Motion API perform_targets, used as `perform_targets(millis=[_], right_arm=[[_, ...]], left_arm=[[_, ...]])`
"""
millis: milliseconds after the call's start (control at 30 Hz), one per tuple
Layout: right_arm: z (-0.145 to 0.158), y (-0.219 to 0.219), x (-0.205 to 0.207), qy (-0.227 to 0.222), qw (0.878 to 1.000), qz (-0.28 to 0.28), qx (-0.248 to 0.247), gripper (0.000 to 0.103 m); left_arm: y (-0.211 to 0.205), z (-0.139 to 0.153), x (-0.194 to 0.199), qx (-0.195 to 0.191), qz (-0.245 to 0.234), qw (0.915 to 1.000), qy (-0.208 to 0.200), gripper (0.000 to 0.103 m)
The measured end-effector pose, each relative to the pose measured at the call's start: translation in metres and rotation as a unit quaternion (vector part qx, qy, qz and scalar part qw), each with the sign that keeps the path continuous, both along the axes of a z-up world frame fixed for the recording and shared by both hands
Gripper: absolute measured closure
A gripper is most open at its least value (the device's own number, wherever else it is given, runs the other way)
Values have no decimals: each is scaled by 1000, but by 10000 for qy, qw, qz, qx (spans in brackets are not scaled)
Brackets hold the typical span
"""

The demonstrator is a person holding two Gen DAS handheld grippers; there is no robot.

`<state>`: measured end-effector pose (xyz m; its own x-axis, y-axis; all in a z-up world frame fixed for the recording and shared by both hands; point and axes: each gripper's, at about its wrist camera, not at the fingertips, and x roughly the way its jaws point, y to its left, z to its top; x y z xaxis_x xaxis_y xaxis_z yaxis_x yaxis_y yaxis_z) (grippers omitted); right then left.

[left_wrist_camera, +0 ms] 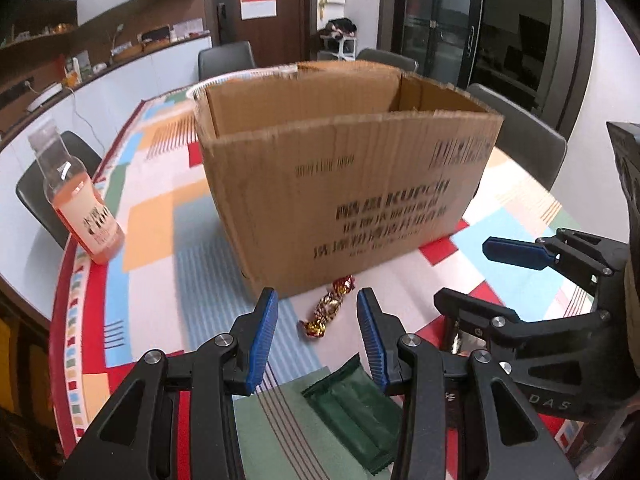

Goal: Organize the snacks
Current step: 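Grasp the gold-red wrapped candy with the left gripper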

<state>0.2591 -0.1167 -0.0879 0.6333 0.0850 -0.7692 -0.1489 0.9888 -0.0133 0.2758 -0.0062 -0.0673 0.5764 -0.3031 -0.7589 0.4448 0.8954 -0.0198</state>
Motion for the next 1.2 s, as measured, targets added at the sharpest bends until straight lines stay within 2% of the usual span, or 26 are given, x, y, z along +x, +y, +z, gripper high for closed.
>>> perform_targets(millis=[267, 700, 933, 1200], right_arm=[[-24, -1, 5, 358, 9993, -61, -35, 40], [-36, -16, 12, 524, 9983, -257, 22, 40], [-40, -27, 16, 569, 9979, -301, 63, 40], [-41, -25, 16, 581, 9978, -288, 108, 40]], left_arm=[[-12, -35, 13, 292, -113, 9991, 303, 63], [-33, -58, 34, 452, -190, 9978, 456, 63], [-37, -67, 40, 493, -214, 9970, 561, 82], [-28, -60, 37, 335, -93, 9979, 544, 84]])
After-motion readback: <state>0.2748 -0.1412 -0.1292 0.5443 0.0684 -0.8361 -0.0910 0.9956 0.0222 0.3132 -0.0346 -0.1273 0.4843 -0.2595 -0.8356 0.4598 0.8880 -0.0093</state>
